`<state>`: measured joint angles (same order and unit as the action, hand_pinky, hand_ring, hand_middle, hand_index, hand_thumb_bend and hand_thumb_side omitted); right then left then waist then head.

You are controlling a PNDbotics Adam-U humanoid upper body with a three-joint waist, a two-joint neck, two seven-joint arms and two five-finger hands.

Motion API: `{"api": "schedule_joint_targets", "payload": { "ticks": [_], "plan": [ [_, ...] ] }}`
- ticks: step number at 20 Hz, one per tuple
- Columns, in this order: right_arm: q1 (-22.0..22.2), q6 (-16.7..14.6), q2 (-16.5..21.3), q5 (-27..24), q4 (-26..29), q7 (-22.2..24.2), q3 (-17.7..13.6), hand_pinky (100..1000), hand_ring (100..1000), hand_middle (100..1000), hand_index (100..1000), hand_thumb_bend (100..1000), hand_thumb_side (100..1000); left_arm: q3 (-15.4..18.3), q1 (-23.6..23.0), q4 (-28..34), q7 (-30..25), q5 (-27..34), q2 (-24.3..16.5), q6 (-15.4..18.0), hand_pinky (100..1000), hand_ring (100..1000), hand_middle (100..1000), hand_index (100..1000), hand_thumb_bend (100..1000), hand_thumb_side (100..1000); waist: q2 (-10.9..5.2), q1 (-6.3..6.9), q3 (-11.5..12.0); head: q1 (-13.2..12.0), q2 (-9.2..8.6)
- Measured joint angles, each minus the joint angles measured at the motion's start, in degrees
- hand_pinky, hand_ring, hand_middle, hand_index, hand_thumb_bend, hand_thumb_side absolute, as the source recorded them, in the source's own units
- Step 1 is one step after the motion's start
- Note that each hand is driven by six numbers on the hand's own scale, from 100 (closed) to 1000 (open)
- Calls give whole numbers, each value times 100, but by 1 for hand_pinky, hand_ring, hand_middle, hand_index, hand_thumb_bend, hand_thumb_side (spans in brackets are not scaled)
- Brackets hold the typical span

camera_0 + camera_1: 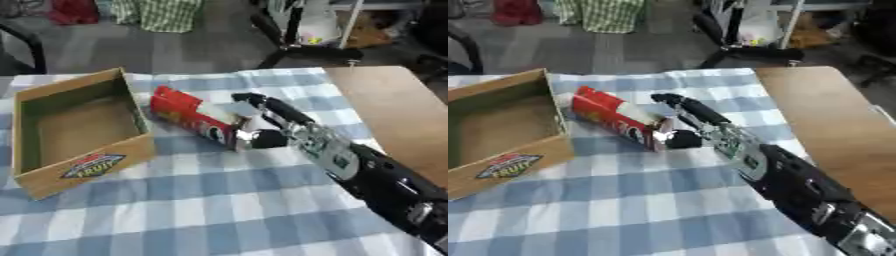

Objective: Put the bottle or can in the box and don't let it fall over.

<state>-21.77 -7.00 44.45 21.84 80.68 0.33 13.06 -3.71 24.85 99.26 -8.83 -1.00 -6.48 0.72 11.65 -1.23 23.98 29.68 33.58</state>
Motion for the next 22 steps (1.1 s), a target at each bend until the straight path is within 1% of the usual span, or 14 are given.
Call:
{"api": "schedule_joint_targets", "payload": {
  "ticks": [7, 8, 11, 15, 17, 18, 20, 22],
  "plan": [
    [-148, 38, -134, 222, -207, 247, 86, 959, 1000, 906, 1000, 229, 687, -1, 36, 5, -1, 0, 0, 1, 918, 726, 698, 900, 257, 948, 30, 0, 42, 52, -78],
    [-163, 42, -148, 253, -229, 276, 97, 954, 1000, 905, 1000, 223, 674, -1, 37, 7, -1, 1, 0, 1, 918, 726, 698, 900, 257, 948, 33, 0, 44, 65, -95],
    [-240, 42, -200, 309, -313, 392, 116, 927, 1000, 908, 1000, 167, 623, -1, 43, 25, -1, 2, 1, 1, 918, 726, 698, 900, 258, 948, 35, 0, 49, 103, -117],
    [-315, 18, -245, 356, -378, 591, 121, 889, 978, 906, 1000, 138, 578, -1, 47, 36, -1, 2, 1, 1, 918, 725, 698, 900, 259, 948, 37, 0, 54, 133, -152],
    [-350, 9, -267, 388, -399, 671, 118, 858, 957, 902, 1000, 100, 521, -1, 48, 36, -1, 2, 2, 1, 918, 725, 697, 900, 259, 948, 39, 1, 54, 147, -168],
    [-356, 7, -285, 410, -413, 698, 109, 838, 942, 901, 1000, 100, 484, -1, 49, 36, -1, 2, 2, 1, 918, 725, 697, 900, 259, 948, 39, 2, 54, 152, -180],
    [-384, -5, -299, 441, -429, 752, 106, 801, 912, 896, 1000, 100, 379, -1, 55, 37, -1, 2, 2, 1, 918, 725, 697, 900, 260, 947, 42, 2, 53, 166, -199],
    [-399, -29, -310, 461, -455, 804, 93, 741, 862, 877, 1000, 100, 226, -1, 59, 37, -1, 2, 3, 1, 918, 724, 697, 900, 261, 947, 43, 2, 50, 174, -205]
  ]
}}
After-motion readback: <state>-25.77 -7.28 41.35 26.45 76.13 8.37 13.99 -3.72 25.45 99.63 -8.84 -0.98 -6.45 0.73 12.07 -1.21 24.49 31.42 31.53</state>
